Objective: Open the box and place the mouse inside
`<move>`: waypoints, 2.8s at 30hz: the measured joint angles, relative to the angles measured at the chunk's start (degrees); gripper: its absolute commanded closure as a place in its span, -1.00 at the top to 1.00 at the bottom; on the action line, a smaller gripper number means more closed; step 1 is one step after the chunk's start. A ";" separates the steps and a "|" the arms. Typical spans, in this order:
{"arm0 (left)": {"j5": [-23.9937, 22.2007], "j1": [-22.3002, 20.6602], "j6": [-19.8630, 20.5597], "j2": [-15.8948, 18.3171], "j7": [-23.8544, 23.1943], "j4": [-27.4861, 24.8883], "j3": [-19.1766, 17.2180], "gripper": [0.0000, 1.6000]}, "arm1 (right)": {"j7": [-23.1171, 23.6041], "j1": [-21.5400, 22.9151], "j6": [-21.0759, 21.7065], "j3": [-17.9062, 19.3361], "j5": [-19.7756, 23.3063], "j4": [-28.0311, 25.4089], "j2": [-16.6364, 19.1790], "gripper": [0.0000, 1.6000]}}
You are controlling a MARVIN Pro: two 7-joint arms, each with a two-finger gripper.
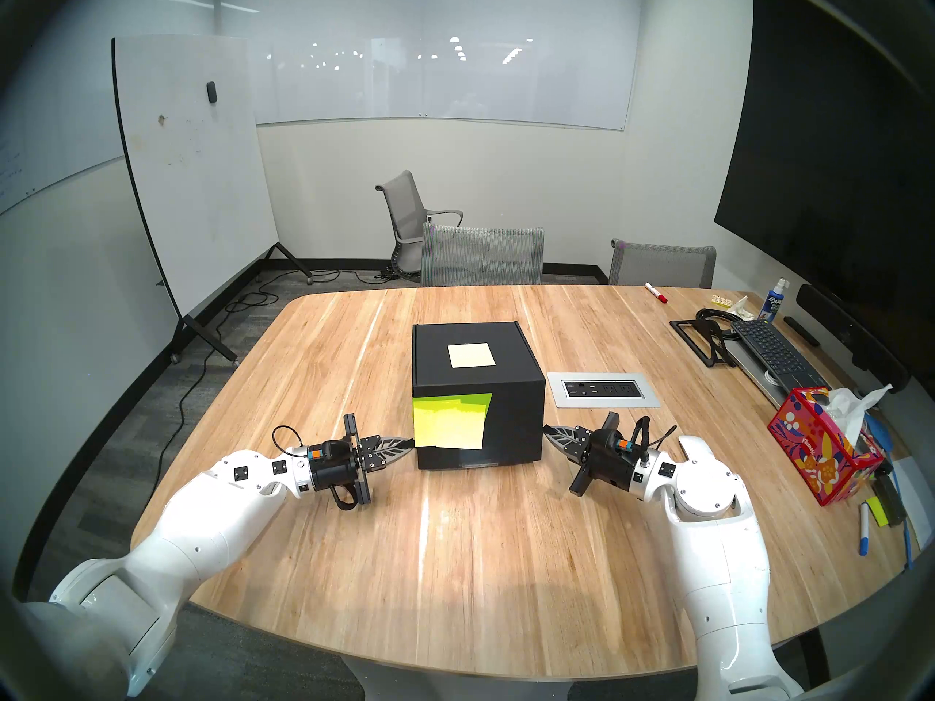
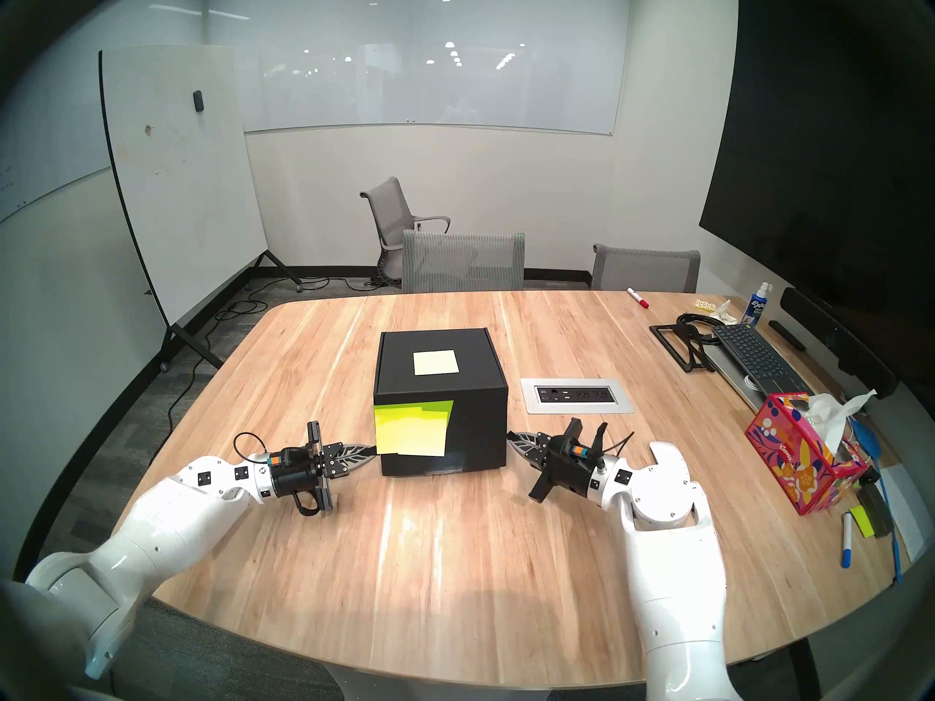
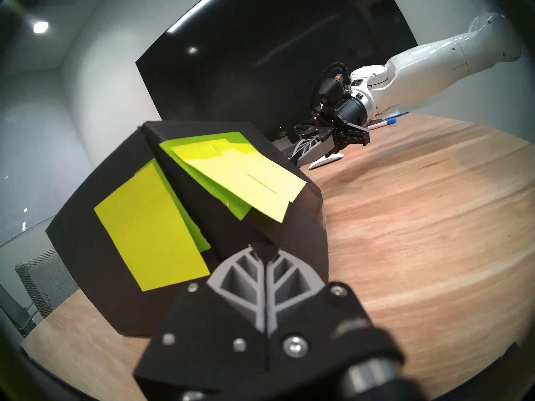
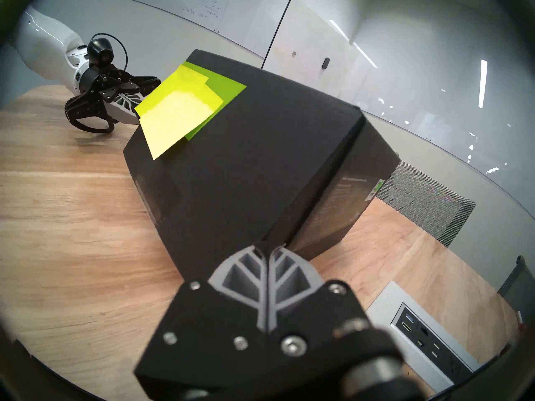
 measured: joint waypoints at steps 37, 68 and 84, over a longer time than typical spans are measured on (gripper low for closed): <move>-3.39 3.24 1.88 1.48 0.63 -9.08 -2.44 -1.00 | 1.71 -5.47 -0.05 3.75 5.48 -9.05 -0.59 -1.00; -4.99 1.47 4.23 1.36 1.33 -10.00 -4.03 -1.00 | 1.84 -4.24 1.41 3.58 5.77 -11.52 -1.56 -1.00; -7.34 1.46 4.53 1.66 0.33 -12.23 -4.52 -1.00 | 1.96 -4.97 1.66 4.32 6.41 -14.36 -1.70 -1.00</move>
